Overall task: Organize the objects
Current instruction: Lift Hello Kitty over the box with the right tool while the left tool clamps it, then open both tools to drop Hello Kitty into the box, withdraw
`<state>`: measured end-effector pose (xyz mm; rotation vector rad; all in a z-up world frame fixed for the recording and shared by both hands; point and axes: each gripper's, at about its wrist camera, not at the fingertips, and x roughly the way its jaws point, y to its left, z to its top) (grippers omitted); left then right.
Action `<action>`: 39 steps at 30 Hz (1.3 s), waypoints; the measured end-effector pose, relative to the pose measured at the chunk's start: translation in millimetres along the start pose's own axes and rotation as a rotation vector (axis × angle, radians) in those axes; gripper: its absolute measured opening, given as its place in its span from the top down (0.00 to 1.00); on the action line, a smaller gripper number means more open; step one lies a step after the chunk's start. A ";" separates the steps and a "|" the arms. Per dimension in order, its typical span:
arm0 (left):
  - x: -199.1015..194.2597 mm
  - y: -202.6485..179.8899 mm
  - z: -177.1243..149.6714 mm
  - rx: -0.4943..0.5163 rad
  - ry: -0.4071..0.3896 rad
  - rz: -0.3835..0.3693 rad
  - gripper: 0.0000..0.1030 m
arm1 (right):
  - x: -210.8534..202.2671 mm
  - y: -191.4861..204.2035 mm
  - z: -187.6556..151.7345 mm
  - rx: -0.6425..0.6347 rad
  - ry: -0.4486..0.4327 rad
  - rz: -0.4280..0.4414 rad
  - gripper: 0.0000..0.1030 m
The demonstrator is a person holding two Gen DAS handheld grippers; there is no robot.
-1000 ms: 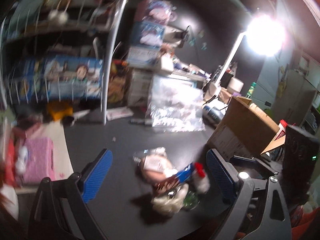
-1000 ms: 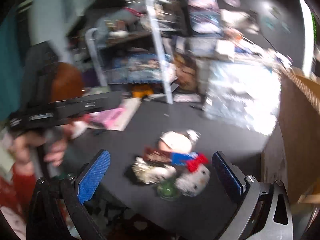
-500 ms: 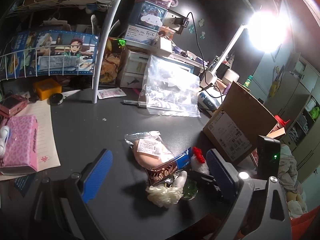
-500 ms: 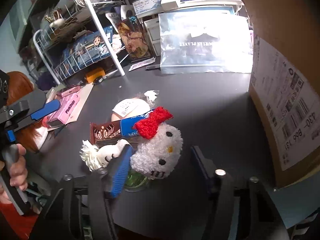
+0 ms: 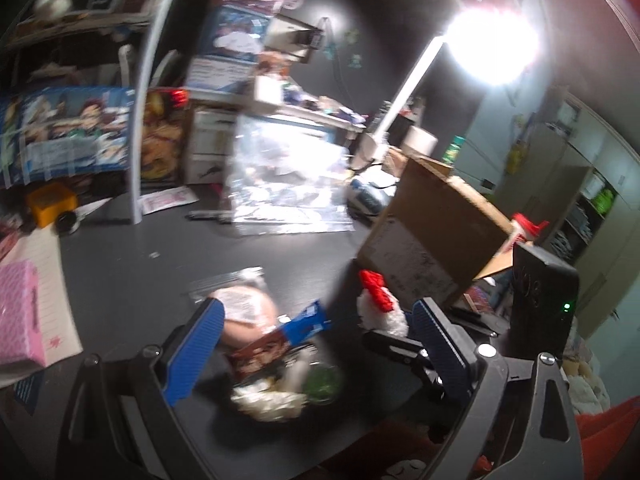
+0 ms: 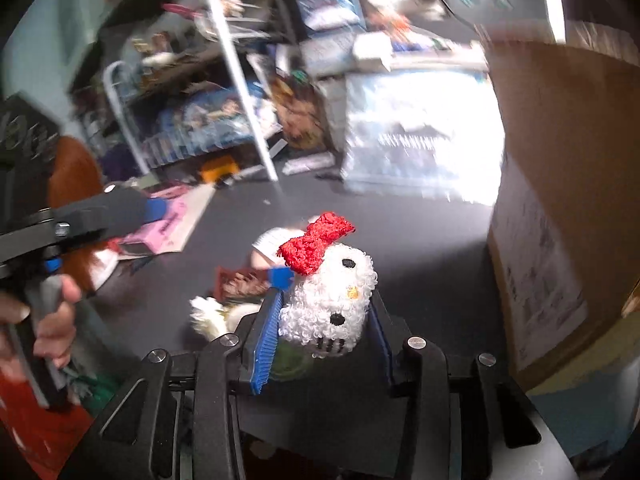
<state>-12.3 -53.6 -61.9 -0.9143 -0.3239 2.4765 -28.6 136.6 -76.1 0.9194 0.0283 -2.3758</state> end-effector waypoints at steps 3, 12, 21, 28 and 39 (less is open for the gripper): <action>-1.8 -15.0 10.7 0.040 0.005 -0.024 0.09 | -15.2 12.7 15.6 -0.099 -0.030 0.041 0.65; -0.1 -64.0 53.5 0.076 0.016 -0.118 0.31 | -63.6 23.1 64.7 -0.299 -0.114 0.133 0.65; 36.8 -115.4 103.4 0.135 0.039 -0.177 0.63 | -100.9 -27.4 90.9 -0.310 -0.142 0.059 0.65; 93.5 -159.8 135.6 0.180 0.119 -0.219 0.71 | -116.1 -90.4 104.8 -0.205 -0.085 -0.006 0.65; 158.7 -192.0 145.2 0.225 0.279 -0.205 0.69 | -103.7 -146.8 110.0 -0.104 0.098 -0.049 0.60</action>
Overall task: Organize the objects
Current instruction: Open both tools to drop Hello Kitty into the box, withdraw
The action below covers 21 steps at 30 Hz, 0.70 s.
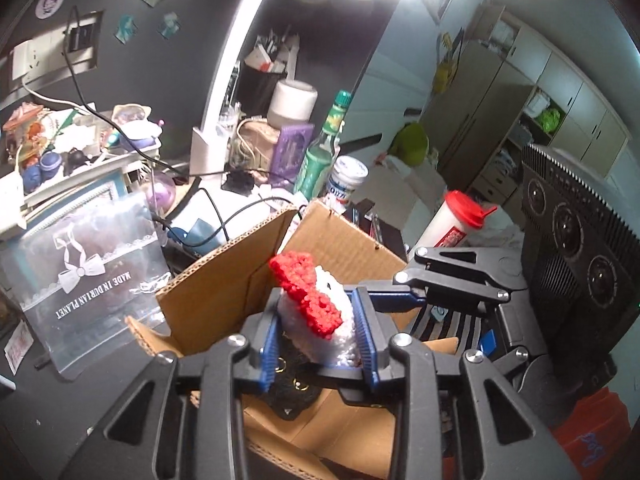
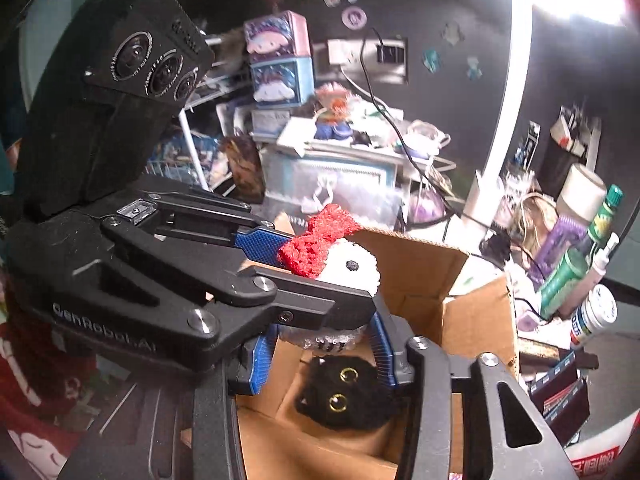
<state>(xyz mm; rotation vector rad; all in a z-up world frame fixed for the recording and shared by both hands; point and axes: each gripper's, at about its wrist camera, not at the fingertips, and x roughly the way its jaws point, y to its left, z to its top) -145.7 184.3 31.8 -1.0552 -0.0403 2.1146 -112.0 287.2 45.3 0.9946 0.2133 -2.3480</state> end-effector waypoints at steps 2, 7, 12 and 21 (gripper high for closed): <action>1.1 -0.8 0.3 0.011 0.006 0.014 0.42 | 2.5 0.2 0.1 0.000 0.016 0.009 0.41; -16.4 5.8 -2.0 -0.011 -0.031 0.013 0.24 | -2.2 6.3 -1.3 -0.038 0.008 -0.031 0.31; -41.4 12.4 -6.4 -0.019 -0.084 0.056 0.24 | -4.2 8.5 -0.5 -0.031 0.006 -0.036 0.31; -107.2 23.1 -43.4 -0.020 -0.231 0.192 0.18 | -12.3 38.0 1.8 -0.036 -0.053 0.024 0.31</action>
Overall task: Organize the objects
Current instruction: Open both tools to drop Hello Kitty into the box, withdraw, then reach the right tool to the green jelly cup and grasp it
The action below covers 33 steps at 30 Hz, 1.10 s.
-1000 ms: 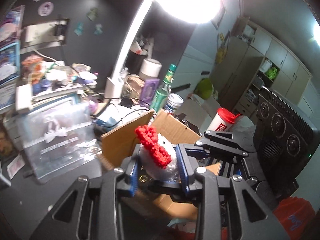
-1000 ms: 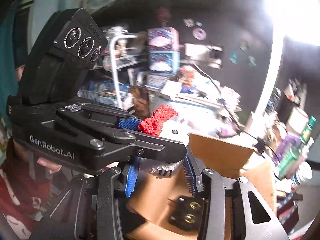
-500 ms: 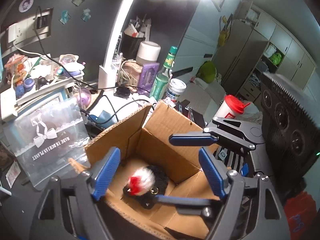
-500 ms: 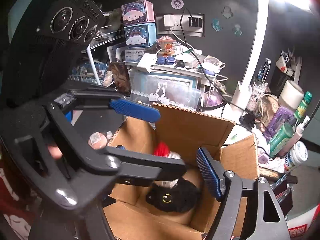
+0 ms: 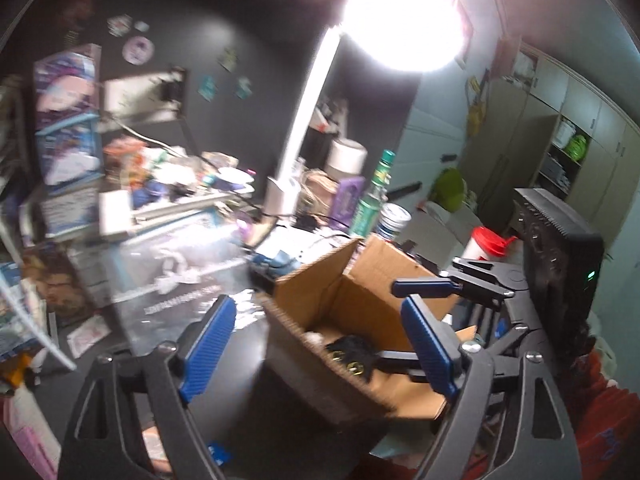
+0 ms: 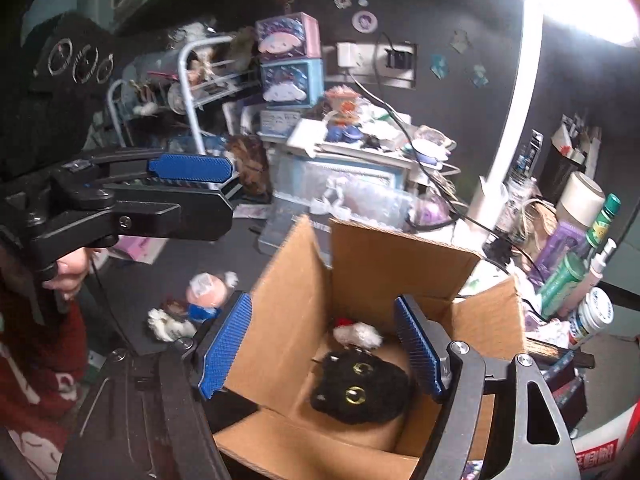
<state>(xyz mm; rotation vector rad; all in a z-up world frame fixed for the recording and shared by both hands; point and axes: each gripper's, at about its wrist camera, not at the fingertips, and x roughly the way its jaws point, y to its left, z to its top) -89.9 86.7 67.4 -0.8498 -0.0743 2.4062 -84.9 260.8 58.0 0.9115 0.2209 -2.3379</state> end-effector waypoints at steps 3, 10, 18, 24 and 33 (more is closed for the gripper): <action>-25.1 15.5 -16.9 -0.021 -0.047 0.039 0.17 | -4.3 27.0 1.1 -0.032 -0.054 0.062 0.31; -73.9 61.1 -74.1 -0.103 -0.134 0.185 0.15 | 12.4 109.9 -8.2 -0.140 -0.102 0.181 0.31; -91.8 113.4 -146.1 -0.225 -0.124 0.286 0.15 | 82.2 148.4 -33.2 -0.079 0.014 0.264 0.31; -85.5 134.2 -192.3 -0.298 -0.078 0.290 0.15 | 129.2 154.3 -75.0 -0.058 0.096 0.165 0.31; -69.2 145.9 -221.9 -0.352 -0.009 0.252 0.15 | 158.3 157.8 -105.4 -0.085 0.133 0.081 0.44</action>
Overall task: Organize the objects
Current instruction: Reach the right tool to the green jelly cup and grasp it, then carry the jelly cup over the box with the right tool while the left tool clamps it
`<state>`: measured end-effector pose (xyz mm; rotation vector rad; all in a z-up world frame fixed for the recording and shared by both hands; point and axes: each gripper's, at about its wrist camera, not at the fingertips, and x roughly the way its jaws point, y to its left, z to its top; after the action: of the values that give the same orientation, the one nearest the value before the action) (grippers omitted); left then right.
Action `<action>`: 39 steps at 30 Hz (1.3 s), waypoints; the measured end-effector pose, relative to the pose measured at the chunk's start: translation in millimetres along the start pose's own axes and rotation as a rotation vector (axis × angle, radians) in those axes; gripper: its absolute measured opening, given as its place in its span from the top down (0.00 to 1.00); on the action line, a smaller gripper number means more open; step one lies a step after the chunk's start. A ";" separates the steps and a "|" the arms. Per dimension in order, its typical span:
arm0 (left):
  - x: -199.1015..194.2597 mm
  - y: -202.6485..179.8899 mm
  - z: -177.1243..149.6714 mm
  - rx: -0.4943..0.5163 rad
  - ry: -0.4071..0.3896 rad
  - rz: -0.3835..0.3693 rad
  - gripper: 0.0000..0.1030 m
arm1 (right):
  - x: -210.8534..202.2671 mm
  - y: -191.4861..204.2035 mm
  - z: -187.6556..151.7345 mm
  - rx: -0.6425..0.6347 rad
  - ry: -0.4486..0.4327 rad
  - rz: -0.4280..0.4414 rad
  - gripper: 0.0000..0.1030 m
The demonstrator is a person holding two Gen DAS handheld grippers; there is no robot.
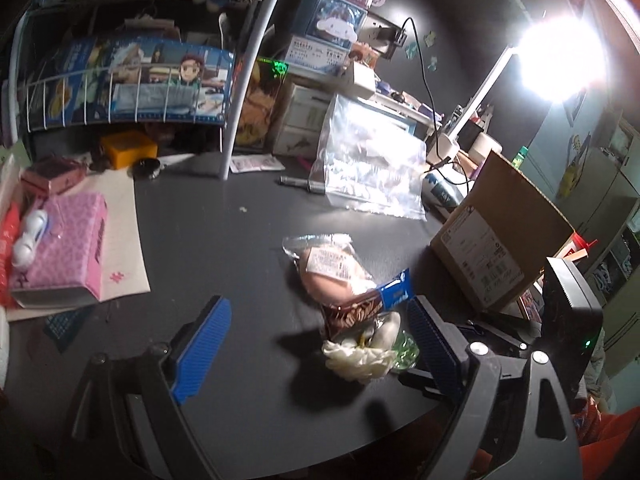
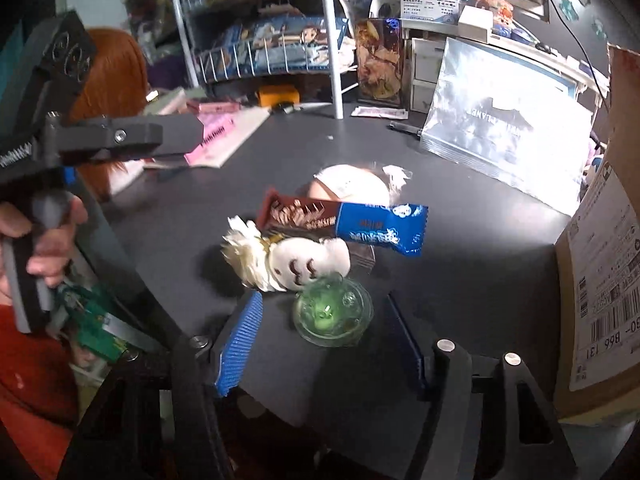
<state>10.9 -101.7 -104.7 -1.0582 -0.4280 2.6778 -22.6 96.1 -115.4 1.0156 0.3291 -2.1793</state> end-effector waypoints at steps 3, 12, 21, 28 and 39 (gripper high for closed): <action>1.8 0.3 -1.4 -0.003 0.005 -0.002 0.15 | 4.8 3.4 0.1 -0.030 0.015 -0.033 0.54; 0.8 -4.7 -0.8 0.017 0.008 -0.010 0.15 | 6.8 2.7 -2.4 -0.055 0.027 -0.068 0.68; 5.1 -32.8 8.5 0.099 0.057 -0.116 0.15 | -21.7 -4.5 -1.1 -0.067 -0.034 -0.069 0.70; 1.5 -63.6 35.8 0.184 0.097 -0.242 0.15 | -65.5 8.3 24.0 -0.189 -0.168 -0.075 0.70; -3.3 -125.4 98.7 0.264 0.121 -0.370 0.49 | -124.5 -1.3 66.7 -0.301 -0.316 -0.133 0.70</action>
<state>-42.0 -4.1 9.9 -0.9492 -0.2132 2.2567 -5.8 125.4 21.8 0.4884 0.5670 -2.2770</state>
